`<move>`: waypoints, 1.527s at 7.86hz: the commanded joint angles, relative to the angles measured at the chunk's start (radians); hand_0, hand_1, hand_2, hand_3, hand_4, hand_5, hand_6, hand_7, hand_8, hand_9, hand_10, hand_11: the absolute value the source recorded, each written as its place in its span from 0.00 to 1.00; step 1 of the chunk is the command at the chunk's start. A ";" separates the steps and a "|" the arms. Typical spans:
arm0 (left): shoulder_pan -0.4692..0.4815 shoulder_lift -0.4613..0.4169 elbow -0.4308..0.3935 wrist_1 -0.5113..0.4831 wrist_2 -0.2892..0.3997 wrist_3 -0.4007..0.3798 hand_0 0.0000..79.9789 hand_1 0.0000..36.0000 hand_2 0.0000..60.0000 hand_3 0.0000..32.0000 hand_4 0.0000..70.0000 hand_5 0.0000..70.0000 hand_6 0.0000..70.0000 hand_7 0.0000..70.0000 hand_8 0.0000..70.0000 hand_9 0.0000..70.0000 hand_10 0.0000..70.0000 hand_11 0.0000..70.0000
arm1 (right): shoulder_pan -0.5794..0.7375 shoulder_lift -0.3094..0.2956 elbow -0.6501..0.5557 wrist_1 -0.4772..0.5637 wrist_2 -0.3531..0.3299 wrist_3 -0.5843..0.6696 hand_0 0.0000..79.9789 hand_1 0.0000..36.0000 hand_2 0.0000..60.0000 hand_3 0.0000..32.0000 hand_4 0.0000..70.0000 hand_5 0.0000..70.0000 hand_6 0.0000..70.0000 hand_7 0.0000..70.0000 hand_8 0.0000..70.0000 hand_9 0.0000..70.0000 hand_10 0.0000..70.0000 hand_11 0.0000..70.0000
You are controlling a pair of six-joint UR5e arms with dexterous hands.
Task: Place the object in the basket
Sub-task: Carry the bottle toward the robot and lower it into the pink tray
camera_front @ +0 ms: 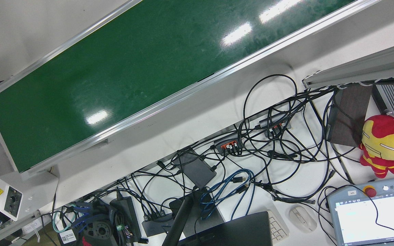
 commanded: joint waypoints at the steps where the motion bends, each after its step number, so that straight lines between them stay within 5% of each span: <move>1: 0.060 0.097 0.005 0.006 -0.008 0.052 0.73 1.00 1.00 0.00 1.00 1.00 1.00 1.00 1.00 1.00 0.79 1.00 | 0.000 0.000 0.000 0.001 0.000 0.000 0.00 0.00 0.00 0.00 0.00 0.00 0.00 0.00 0.00 0.00 0.00 0.00; 2: 0.062 0.134 0.005 0.009 -0.007 0.051 0.69 1.00 1.00 0.00 0.95 1.00 0.89 0.81 1.00 1.00 0.70 1.00 | 0.000 0.000 0.000 0.000 0.000 0.000 0.00 0.00 0.00 0.00 0.00 0.00 0.00 0.00 0.00 0.00 0.00 0.00; 3: 0.062 0.156 0.002 0.021 -0.007 0.051 0.62 1.00 1.00 0.00 0.73 1.00 0.55 0.53 0.83 1.00 0.59 0.84 | 0.000 0.000 0.000 0.000 0.000 0.000 0.00 0.00 0.00 0.00 0.00 0.00 0.00 0.00 0.00 0.00 0.00 0.00; 4: 0.062 0.159 -0.002 0.038 -0.004 0.051 0.58 1.00 1.00 0.00 0.43 0.82 0.21 0.30 0.56 0.72 0.40 0.60 | 0.000 0.000 0.000 0.001 0.000 0.000 0.00 0.00 0.00 0.00 0.00 0.00 0.00 0.00 0.00 0.00 0.00 0.00; 5: 0.060 0.158 -0.002 0.036 -0.004 0.049 0.84 0.55 0.03 0.00 0.17 0.78 0.07 0.21 0.35 0.48 0.36 0.56 | 0.000 0.000 0.000 0.000 0.000 0.000 0.00 0.00 0.00 0.00 0.00 0.00 0.00 0.00 0.00 0.00 0.00 0.00; 6: 0.060 0.158 -0.005 0.033 -0.004 0.047 0.96 0.47 0.00 0.00 0.08 0.66 0.00 0.09 0.30 0.39 0.26 0.42 | 0.000 0.000 0.000 0.000 0.000 0.000 0.00 0.00 0.00 0.00 0.00 0.00 0.00 0.00 0.00 0.00 0.00 0.00; 7: 0.060 0.158 -0.017 0.030 -0.004 0.046 0.89 0.48 0.00 0.00 0.06 0.59 0.00 0.05 0.28 0.36 0.21 0.33 | -0.002 0.000 0.000 0.000 0.000 0.000 0.00 0.00 0.00 0.00 0.00 0.00 0.00 0.00 0.00 0.00 0.00 0.00; 8: 0.054 0.158 -0.036 0.032 -0.002 0.046 1.00 0.38 0.00 0.04 0.02 0.39 0.00 0.02 0.22 0.28 0.12 0.22 | 0.000 0.000 0.000 0.001 0.000 0.000 0.00 0.00 0.00 0.00 0.00 0.00 0.00 0.00 0.00 0.00 0.00 0.00; 9: 0.045 0.158 -0.053 0.032 -0.002 0.044 1.00 0.24 0.00 0.13 0.00 0.26 0.00 0.00 0.14 0.15 0.07 0.14 | 0.000 0.000 0.000 0.001 0.000 0.000 0.00 0.00 0.00 0.00 0.00 0.00 0.00 0.00 0.00 0.00 0.00 0.00; 12: 0.036 0.159 -0.079 0.043 0.000 0.041 1.00 0.24 0.00 0.19 0.00 0.20 0.00 0.00 0.05 0.04 0.03 0.09 | 0.000 0.000 0.000 0.000 0.000 0.000 0.00 0.00 0.00 0.00 0.00 0.00 0.00 0.00 0.00 0.00 0.00 0.00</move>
